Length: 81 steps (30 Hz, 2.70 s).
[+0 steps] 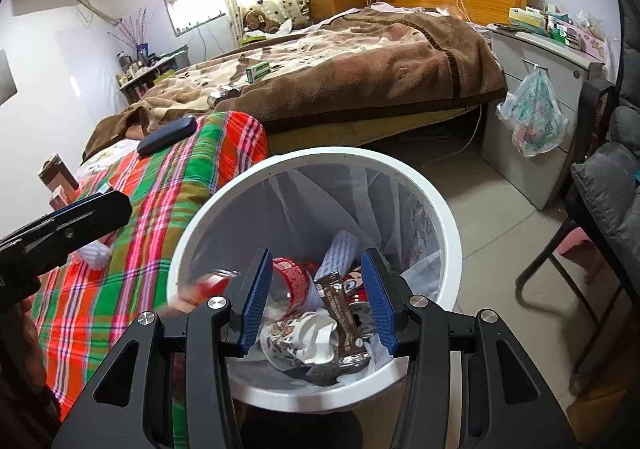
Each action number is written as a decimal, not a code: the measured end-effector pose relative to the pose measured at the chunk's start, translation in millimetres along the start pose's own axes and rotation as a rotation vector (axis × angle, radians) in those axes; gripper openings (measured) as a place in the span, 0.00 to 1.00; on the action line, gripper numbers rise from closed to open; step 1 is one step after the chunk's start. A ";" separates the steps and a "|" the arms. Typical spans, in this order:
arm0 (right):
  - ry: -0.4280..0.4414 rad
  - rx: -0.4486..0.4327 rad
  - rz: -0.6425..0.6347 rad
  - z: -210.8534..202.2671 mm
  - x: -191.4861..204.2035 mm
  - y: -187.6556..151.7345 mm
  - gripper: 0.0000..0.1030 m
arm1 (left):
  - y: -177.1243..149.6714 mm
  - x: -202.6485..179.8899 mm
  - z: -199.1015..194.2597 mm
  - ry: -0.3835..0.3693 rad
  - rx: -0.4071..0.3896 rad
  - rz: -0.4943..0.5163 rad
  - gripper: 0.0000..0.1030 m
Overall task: Collect trash
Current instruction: 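Open both tools to drop the wrapper and can into the wastebasket, then move both tools back toward the foam sleeve and plastic cup, then grasp the white foam net sleeve with the right tool while the left grasps the clear plastic cup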
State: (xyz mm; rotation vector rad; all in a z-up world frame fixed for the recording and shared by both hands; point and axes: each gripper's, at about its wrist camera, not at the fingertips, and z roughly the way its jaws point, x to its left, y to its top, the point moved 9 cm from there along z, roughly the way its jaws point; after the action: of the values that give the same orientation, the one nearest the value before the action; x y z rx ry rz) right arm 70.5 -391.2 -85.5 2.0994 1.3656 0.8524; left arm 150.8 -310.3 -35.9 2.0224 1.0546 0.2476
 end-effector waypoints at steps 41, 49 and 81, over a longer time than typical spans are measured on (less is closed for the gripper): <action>0.209 0.018 -0.186 14.2 127.0 -15.6 0.51 | -55.2 165.3 -125.2 0.297 -0.110 -0.235 0.66; 0.245 0.053 -0.291 24.1 166.7 -22.4 0.52 | -72.2 212.8 -139.2 0.355 -0.102 -0.304 0.66; 0.324 0.153 -0.505 77.2 243.4 -28.9 0.36 | -78.7 278.5 -85.6 0.316 0.002 -0.360 0.67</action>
State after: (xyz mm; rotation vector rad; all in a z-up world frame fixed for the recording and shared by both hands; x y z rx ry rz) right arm 182.8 -160.6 -101.1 1.6360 2.0715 0.9119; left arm 236.5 -26.3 -91.3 1.7889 1.5922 0.3822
